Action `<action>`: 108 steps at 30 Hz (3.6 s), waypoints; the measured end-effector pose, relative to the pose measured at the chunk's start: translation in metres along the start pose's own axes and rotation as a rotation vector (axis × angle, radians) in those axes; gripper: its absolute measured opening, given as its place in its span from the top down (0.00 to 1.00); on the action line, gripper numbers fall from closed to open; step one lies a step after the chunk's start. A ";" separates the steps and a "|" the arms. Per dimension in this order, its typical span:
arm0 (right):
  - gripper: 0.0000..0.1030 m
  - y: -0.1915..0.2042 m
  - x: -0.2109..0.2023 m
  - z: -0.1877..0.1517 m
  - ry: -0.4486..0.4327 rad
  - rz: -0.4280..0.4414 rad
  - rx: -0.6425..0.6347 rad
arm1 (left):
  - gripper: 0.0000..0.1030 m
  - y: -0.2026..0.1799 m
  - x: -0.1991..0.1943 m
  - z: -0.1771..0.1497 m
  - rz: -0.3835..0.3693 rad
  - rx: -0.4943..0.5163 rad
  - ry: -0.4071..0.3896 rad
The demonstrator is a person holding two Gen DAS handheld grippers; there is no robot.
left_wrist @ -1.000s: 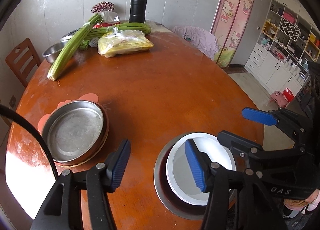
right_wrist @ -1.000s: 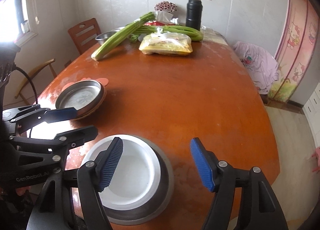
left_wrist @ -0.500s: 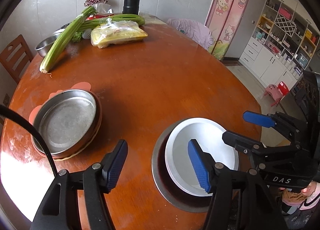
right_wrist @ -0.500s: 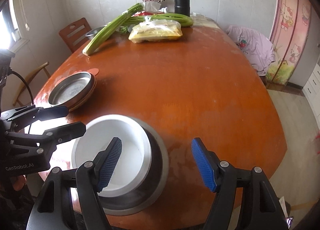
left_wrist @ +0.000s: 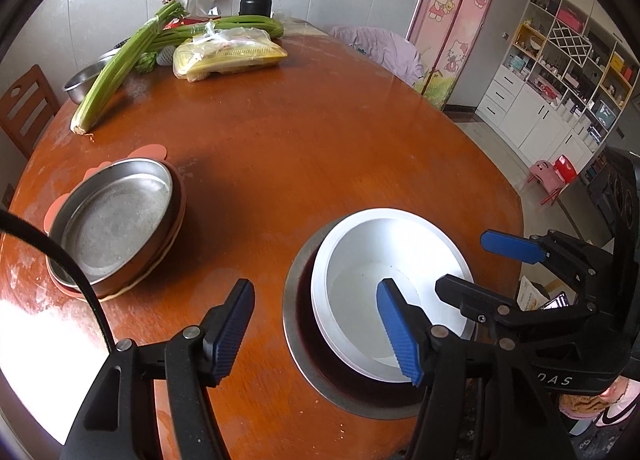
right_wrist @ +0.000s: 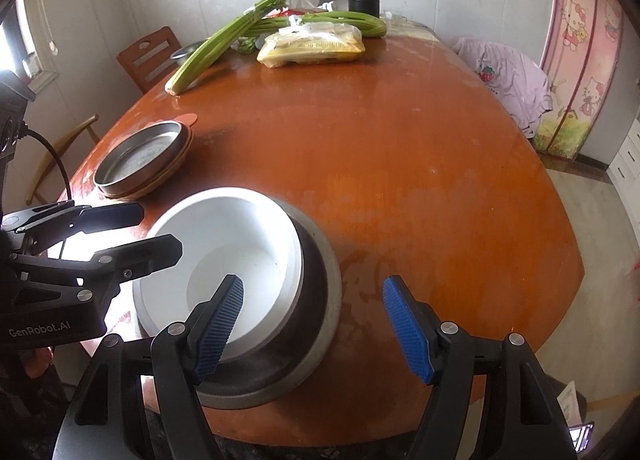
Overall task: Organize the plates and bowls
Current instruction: 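Grasp the rim of the steel bowl stack with the left gripper, lift, then carry the bowl stack with the left gripper toward the orange bear-eared bowl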
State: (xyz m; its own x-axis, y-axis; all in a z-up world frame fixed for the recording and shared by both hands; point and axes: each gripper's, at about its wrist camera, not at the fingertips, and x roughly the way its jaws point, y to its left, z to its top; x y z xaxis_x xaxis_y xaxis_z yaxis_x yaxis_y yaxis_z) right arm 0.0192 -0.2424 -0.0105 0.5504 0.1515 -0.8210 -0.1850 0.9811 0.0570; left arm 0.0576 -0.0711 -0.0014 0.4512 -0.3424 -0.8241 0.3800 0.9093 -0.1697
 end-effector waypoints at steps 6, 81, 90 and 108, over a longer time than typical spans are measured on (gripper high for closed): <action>0.28 -0.002 0.006 -0.004 0.015 0.016 0.009 | 0.38 -0.001 0.005 -0.004 0.011 -0.003 0.015; 0.44 0.029 0.038 0.020 0.068 0.203 -0.039 | 0.55 0.019 0.012 0.010 0.059 -0.083 0.041; 0.44 0.043 0.035 0.038 0.057 0.214 -0.070 | 0.55 0.035 0.001 0.020 0.072 -0.109 0.013; 0.44 0.089 0.039 0.085 0.020 0.239 -0.150 | 0.55 0.089 -0.030 0.043 0.122 -0.159 -0.059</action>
State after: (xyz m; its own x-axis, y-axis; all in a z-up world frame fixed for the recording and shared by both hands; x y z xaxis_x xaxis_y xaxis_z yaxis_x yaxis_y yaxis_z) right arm 0.0936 -0.1389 0.0113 0.4613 0.3722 -0.8054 -0.4268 0.8889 0.1663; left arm 0.1123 0.0099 0.0318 0.5342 -0.2365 -0.8116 0.1899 0.9691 -0.1575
